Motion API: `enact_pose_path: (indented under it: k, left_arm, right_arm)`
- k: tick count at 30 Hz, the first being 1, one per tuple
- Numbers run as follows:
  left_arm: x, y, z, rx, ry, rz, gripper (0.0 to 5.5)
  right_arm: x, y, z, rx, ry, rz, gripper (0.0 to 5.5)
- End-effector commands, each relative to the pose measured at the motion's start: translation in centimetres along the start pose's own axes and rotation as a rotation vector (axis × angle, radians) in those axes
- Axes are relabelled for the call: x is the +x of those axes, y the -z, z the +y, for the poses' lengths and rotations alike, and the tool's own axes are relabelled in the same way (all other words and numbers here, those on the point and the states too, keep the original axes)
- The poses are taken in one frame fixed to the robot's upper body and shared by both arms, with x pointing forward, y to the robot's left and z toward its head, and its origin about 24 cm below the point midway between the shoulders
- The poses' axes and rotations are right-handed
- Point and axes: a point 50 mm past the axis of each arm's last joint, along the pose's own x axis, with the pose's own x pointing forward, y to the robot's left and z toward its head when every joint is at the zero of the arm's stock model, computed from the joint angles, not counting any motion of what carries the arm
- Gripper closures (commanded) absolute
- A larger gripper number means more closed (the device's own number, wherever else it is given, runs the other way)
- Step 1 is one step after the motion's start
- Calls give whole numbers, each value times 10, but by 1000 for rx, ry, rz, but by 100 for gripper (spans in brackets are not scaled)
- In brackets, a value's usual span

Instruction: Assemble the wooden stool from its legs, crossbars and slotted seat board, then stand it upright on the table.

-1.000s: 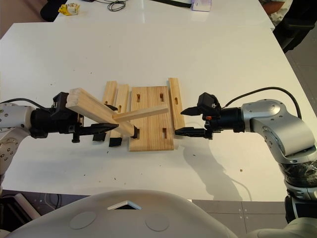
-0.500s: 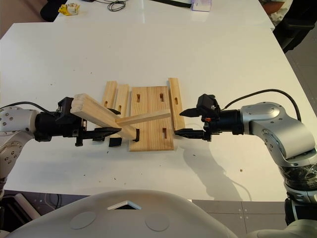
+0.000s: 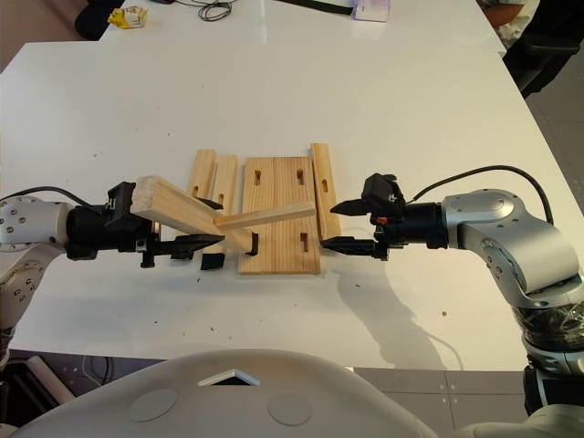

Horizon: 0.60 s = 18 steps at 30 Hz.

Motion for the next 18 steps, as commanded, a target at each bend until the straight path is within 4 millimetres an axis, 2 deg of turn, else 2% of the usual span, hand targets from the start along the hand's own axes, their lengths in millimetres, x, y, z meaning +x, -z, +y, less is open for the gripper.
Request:
enact_pose_path:
  k: [1, 11, 18]
  left_arm:
    - [-5, 9, 5, 1, -31, 115, 344]
    - [-8, 14, 9, 4, -30, 230, 344]
    - [-8, 10, 12, -102, -40, 213, 344]
  right_arm:
    - [-1, 0, 2, -5, 12, -2, 183]
    - [1, 3, 5, 0, 9, -2, 183]
    - [0, 3, 6, -3, 5, 4, 183]
